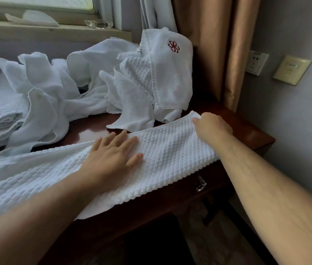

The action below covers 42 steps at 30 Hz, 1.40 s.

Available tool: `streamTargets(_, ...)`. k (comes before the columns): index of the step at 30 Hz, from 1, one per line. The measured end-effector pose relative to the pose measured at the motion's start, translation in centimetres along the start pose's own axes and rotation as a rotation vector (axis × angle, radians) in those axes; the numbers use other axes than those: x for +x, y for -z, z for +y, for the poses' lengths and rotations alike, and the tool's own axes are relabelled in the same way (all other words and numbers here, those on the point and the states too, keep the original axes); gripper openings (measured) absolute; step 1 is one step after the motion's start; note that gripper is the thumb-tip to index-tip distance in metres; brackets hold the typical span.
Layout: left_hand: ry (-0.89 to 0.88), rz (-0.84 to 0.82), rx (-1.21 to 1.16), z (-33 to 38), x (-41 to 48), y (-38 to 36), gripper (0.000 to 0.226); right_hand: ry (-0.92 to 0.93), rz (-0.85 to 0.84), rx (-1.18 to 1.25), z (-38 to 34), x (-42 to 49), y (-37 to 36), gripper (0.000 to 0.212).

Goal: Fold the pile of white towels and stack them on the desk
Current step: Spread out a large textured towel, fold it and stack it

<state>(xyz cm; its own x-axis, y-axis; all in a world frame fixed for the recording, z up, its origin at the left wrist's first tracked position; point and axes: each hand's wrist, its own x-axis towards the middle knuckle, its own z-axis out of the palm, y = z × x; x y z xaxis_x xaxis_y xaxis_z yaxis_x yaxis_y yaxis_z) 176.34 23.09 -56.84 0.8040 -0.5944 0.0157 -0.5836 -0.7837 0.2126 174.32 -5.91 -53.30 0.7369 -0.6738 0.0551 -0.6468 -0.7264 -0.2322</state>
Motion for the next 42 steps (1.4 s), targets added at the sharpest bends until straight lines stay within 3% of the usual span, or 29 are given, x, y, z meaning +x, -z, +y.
streamTargets(4,-0.008,-0.040,-0.025,-0.2,0.2,0.0,0.076,0.014,0.139,-0.079,-1.0,-0.2,-1.2,0.035)
streamTargets(7,-0.014,-0.059,-0.031,-1.8,-0.7,0.4,0.076,0.143,0.295,-0.088,-2.9,-2.2,-2.2,0.027)
streamTargets(11,0.078,-0.047,0.028,-5.5,-4.0,1.1,0.080,0.370,0.171,0.086,-6.7,-7.0,-3.2,0.030)
streamTargets(14,0.163,-0.021,0.063,-9.1,-7.9,2.0,0.086,0.532,-0.012,0.170,-10.5,-11.4,-3.9,0.043)
streamTargets(17,0.285,0.020,0.098,-12.6,-12.4,2.9,0.091,0.684,-0.208,0.070,-14.7,-15.7,-5.2,0.070)
streamTargets(20,0.406,0.078,0.158,-15.4,-16.7,3.7,0.086,0.819,-0.291,-0.011,-18.9,-19.9,-6.7,0.079)
streamTargets(27,0.660,0.190,-0.100,-21.7,-24.1,5.4,0.074,1.049,-0.354,-0.003,-26.2,-25.8,-7.7,0.072)
streamTargets(30,0.873,0.272,-0.041,-25.3,-26.1,5.9,0.059,1.096,-0.393,0.005,-28.8,-27.5,-7.7,0.066)
streamTargets(33,1.095,0.316,-0.103,-28.0,-27.5,6.6,0.065,1.112,-0.351,0.087,-30.8,-28.3,-7.4,0.057)
streamTargets(38,1.081,0.623,-0.298,-30.0,-27.3,7.4,0.063,1.127,-0.316,0.182,-33.2,-28.3,-7.3,0.055)
streamTargets(42,1.034,0.750,-0.308,-30.1,-27.3,7.7,0.014,1.079,-0.324,0.327,-34.0,-27.8,-7.6,0.043)
